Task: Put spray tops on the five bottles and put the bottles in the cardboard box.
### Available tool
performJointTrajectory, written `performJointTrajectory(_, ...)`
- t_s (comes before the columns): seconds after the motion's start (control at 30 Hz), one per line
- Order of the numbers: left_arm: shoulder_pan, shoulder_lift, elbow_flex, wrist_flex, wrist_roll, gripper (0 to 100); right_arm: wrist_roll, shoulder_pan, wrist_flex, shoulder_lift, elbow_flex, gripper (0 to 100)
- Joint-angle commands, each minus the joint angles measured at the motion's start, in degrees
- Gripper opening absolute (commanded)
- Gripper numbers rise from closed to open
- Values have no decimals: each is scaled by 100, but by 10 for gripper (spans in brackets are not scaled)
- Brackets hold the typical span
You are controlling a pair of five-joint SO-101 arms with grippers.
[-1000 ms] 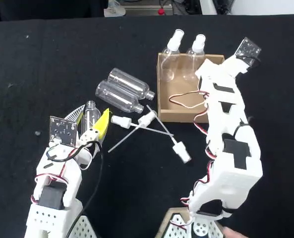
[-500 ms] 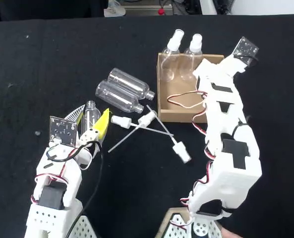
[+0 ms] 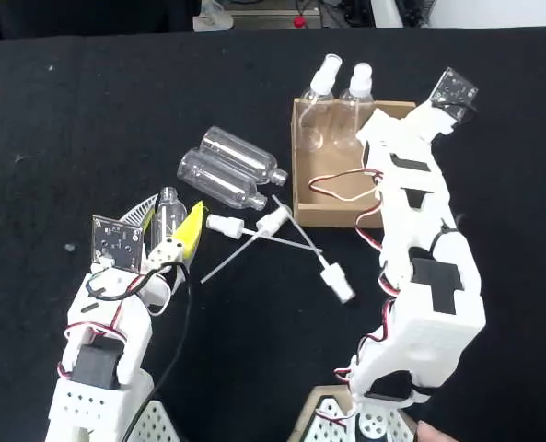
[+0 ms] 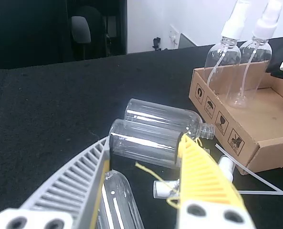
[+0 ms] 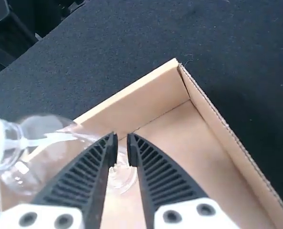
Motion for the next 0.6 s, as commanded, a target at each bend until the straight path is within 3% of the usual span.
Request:
performJointTrajectory(0.0, 13, -62, -110, -105, -53, 223, 9, -79, 53, -84, -215, 12)
performJointTrajectory(0.23, 13, -62, -110, -105, -53, 223, 9, -70, 88, -92, -215, 12)
performJointTrajectory(0.57, 13, -62, -110, -105, -53, 223, 9, 413, 1029, -1068, 66, 15)
